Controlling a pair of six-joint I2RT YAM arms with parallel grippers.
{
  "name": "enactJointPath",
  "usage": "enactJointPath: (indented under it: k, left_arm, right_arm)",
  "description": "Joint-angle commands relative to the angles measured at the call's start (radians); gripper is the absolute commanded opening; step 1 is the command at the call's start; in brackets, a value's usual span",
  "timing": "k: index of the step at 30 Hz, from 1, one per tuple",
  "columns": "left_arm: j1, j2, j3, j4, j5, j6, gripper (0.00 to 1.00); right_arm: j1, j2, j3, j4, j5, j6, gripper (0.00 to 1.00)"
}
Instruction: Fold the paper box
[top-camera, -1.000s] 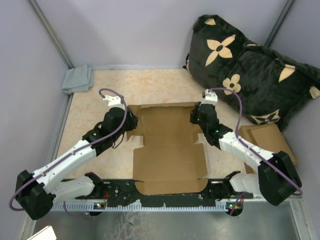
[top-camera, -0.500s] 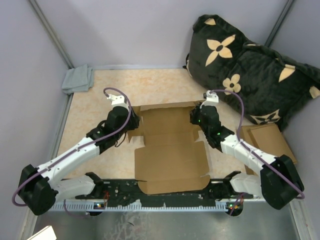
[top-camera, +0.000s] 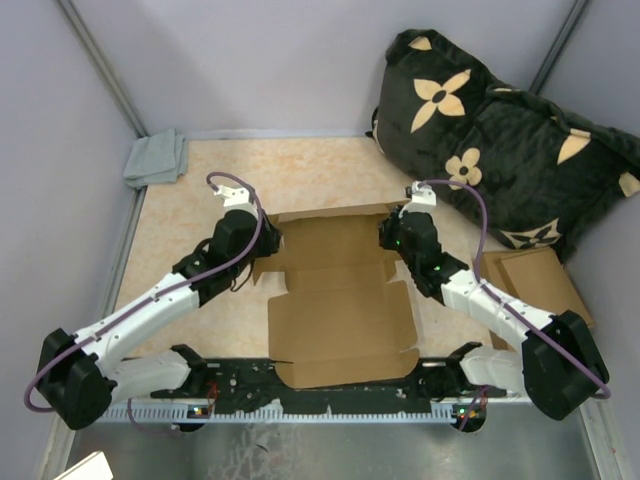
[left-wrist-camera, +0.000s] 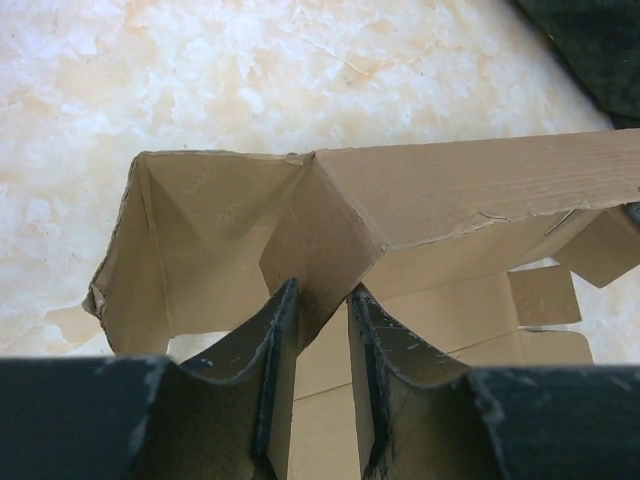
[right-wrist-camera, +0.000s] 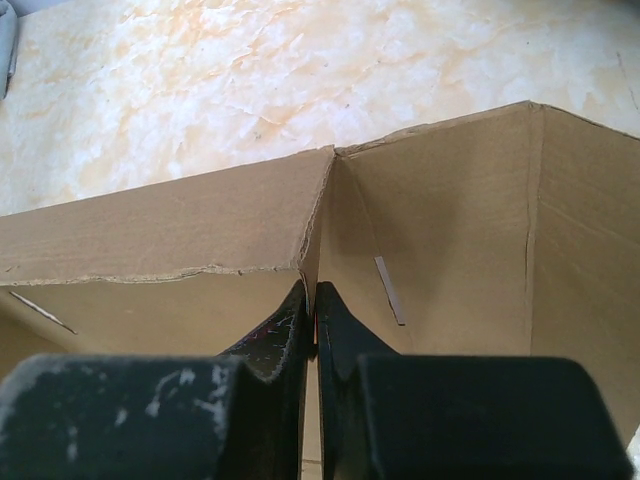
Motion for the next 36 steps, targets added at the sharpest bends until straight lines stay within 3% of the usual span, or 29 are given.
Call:
enactJointPath:
  k: [1, 13, 20, 26, 28, 36]
  left_arm:
    - [-0.004, -0.036, 0.04, 0.003, 0.017, 0.011, 0.33]
    - [-0.004, 0.064, 0.078, -0.005, -0.015, 0.029, 0.31]
    - [-0.004, 0.074, 0.058, -0.007, -0.03, 0.011, 0.19]
    - [-0.004, 0.041, 0.03, -0.001, -0.078, 0.003, 0.01]
    - [-0.004, 0.029, 0.024, 0.005, -0.095, 0.009, 0.0]
    - [-0.004, -0.02, 0.009, -0.018, -0.191, 0.086, 0.0]
  right_arm:
    - [0.01, -0.019, 0.051, 0.023, 0.022, 0.002, 0.05]
    - [0.01, -0.04, 0.058, 0.013, 0.007, 0.008, 0.06]
    - [0.01, -0.047, 0.058, 0.003, -0.001, 0.011, 0.06]
    - [0.01, -0.049, 0.067, -0.022, -0.007, 0.009, 0.08]
    - [0.01, -0.051, 0.072, -0.039, -0.011, 0.01, 0.12]
    - [0.01, -0.098, 0.133, -0.184, -0.052, -0.016, 0.47]
